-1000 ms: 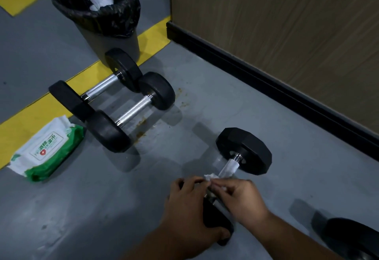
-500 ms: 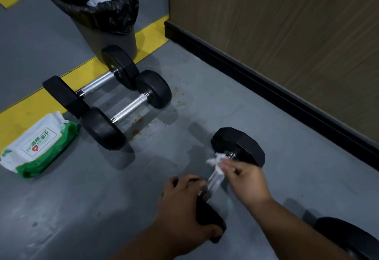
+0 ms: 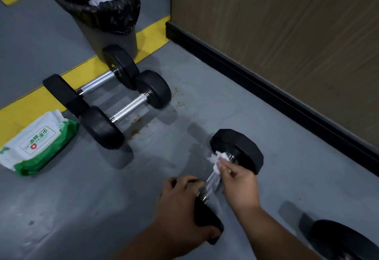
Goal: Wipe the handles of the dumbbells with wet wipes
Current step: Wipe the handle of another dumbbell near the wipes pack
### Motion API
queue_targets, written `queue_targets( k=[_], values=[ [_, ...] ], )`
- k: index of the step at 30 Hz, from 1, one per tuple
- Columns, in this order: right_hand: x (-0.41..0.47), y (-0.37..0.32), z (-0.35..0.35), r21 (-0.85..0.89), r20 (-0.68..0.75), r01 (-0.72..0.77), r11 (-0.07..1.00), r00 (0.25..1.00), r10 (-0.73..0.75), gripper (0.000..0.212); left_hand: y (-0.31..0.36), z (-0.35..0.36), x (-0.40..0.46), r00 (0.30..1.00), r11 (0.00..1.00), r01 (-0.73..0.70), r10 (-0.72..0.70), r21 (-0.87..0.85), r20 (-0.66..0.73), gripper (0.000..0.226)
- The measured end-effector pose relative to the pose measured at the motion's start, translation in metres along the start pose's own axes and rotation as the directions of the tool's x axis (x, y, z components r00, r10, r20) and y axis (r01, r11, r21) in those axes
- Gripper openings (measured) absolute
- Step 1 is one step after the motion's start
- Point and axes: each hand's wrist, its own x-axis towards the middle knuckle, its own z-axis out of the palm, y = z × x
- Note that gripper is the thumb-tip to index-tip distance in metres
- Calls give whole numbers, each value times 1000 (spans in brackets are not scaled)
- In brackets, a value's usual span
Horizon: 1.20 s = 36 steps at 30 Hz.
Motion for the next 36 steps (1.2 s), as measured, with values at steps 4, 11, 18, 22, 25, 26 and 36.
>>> queue_targets(
  k=[4, 11, 18, 22, 25, 26, 36],
  values=[
    [-32, -5, 5, -93, 315, 168, 981, 940, -131, 36, 0, 1, 1, 1000, 1000, -8, 8, -20, -11, 103],
    [5, -8, -20, -22, 34, 16, 1000, 999, -15, 18, -3, 6, 0, 1000, 1000, -3, 3, 1, -27, 103],
    [-20, -7, -4, -198, 430, 245, 949, 892, -140, 38, 1, 3, -2, 1000, 1000, 6, -6, 11, -14, 100],
    [8, -1, -22, -94, 75, 78, 993, 995, -71, 22, 2, 5, -4, 1000, 999, 25, -24, 35, -18, 101],
    [-8, 1, -12, 7, 57, 22, 1000, 998, -22, 23, 2, 5, -5, 1000, 998, 23, -22, 56, -11, 101],
    [-19, 0, -6, 35, 141, 30, 999, 989, -34, 26, 2, 5, -6, 1000, 998, 21, -21, 62, -6, 100],
    [3, 2, -19, -40, 52, -5, 999, 999, 8, 16, 17, 4, -11, 996, 986, 57, -67, 159, 58, 90]
  ],
)
